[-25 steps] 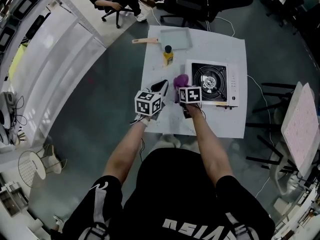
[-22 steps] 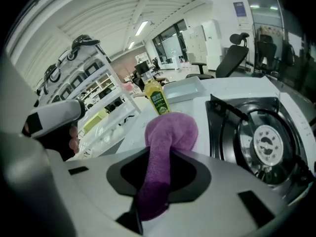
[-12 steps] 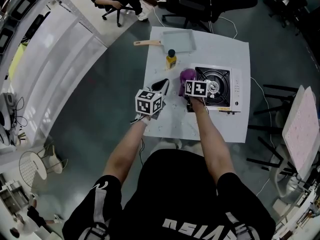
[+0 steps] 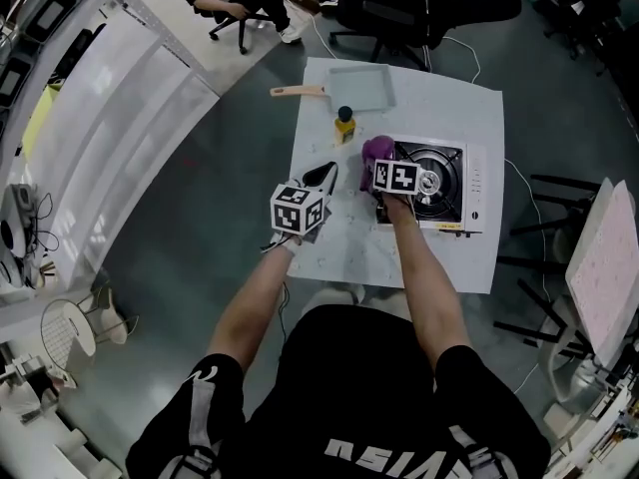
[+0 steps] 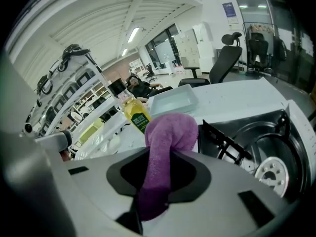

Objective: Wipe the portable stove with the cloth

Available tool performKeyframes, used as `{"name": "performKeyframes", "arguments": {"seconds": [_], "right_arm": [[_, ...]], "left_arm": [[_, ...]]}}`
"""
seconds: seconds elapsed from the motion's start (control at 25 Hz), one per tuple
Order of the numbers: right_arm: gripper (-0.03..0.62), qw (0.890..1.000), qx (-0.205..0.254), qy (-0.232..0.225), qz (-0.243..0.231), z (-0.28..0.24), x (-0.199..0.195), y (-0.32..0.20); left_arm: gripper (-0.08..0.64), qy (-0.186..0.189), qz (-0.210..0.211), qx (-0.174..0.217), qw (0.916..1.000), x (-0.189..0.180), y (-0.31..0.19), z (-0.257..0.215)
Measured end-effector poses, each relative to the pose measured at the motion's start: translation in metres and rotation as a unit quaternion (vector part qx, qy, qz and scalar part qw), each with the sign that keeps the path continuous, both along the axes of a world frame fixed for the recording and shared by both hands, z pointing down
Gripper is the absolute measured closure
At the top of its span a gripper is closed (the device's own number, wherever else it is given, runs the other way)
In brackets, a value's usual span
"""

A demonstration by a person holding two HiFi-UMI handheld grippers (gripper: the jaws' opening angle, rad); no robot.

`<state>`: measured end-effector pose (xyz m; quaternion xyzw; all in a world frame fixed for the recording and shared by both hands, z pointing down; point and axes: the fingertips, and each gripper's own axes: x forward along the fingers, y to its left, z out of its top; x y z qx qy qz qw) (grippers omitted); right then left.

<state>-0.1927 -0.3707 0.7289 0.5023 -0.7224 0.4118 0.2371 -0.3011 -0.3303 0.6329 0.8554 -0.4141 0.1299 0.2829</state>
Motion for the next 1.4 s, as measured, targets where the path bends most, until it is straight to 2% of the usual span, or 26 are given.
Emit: {"name": "performKeyframes", "arguments": {"seconds": [0.2,0.4,0.68,0.88,1.08,1.24,1.4], "right_arm": [[0.494,0.999,0.033,-0.022,-0.018,-0.032,0.001,-0.015],[0.494,0.995,0.079,-0.033,-0.049,-0.069,0.03,-0.049],[0.494,0.984,0.119,-0.031,-0.126,-0.091,0.058,-0.102],[0.494,0.972,0.132,-0.031,-0.194,-0.078,0.065,-0.133],[0.494,0.956,0.132,-0.038,-0.26,-0.059,0.036,-0.146],[0.494,0.94,0.132,-0.042,-0.311,-0.041,0.012,-0.148],[0.494,0.921,0.13,-0.015,-0.367,-0.022,0.0,-0.14]], "left_arm": [[0.551,-0.002,-0.009,0.007,0.9999,0.011,-0.005,-0.008],[0.551,-0.001,-0.035,0.019,0.9992,0.041,-0.017,-0.02],[0.551,-0.008,-0.092,0.028,0.9954,0.073,-0.039,-0.027],[0.551,-0.013,-0.128,0.035,0.9911,0.098,-0.056,-0.026],[0.551,-0.024,-0.151,0.035,0.9877,0.098,-0.064,-0.015],[0.551,-0.028,-0.161,0.03,0.986,0.096,-0.071,-0.001],[0.551,-0.024,-0.173,0.023,0.9843,0.097,-0.073,0.011]]}}
